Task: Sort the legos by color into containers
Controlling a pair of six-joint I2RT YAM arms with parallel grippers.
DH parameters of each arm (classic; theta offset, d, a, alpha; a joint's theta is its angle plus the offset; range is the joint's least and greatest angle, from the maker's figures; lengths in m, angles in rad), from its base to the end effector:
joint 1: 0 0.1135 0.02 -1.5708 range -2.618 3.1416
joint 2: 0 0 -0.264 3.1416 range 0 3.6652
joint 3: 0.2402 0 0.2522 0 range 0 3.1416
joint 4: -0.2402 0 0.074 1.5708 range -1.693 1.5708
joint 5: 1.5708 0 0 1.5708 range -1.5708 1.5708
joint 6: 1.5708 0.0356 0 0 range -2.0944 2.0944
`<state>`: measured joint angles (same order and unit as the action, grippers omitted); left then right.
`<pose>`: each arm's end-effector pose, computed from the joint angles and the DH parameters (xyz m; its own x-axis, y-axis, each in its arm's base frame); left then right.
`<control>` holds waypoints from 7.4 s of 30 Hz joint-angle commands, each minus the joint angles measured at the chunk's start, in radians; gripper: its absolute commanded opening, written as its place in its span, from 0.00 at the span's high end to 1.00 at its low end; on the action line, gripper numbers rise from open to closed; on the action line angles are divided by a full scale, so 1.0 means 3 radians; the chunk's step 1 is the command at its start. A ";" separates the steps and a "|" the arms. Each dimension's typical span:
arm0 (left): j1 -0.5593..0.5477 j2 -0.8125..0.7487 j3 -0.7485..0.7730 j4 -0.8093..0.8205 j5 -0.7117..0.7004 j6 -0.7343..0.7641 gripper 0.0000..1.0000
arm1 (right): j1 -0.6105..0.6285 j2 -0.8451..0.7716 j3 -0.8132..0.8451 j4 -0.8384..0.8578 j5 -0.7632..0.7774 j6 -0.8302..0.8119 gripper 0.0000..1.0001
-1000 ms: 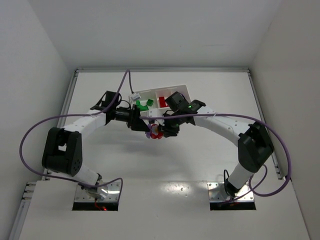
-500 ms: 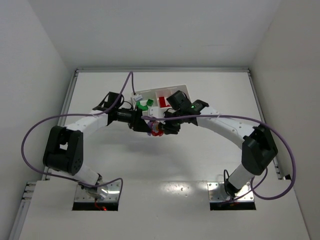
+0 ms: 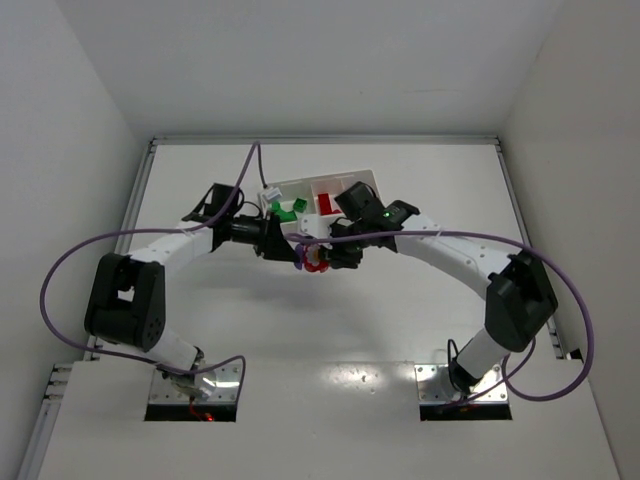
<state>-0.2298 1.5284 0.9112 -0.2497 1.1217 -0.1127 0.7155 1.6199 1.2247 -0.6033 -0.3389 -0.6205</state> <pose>0.2860 -0.0998 0.2162 -0.8125 0.1399 -0.5659 0.5789 0.3076 -0.7552 0.2492 0.2322 0.2478 -0.0775 -0.7939 -0.6031 -0.9828 0.1624 -0.0875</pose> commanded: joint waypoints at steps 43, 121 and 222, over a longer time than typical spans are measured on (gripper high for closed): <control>-0.0620 0.2534 0.3339 0.1093 -0.0819 -0.1056 0.91 | -0.0836 -0.1074 -0.1224 0.0247 0.0225 0.0222 0.97; -0.0517 0.1026 0.1140 0.1820 0.0705 -0.1374 0.17 | -0.0672 -0.0532 0.0018 0.0247 0.0092 0.0222 0.97; 0.1513 -0.0278 0.0696 0.1216 -0.0201 -0.1204 1.00 | -0.0462 0.2137 0.2396 0.1295 -0.0547 0.2252 0.76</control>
<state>0.2070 1.4807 1.1252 0.0837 1.0496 -0.4786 0.5663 2.2322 1.8870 -0.2630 -0.5320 0.0246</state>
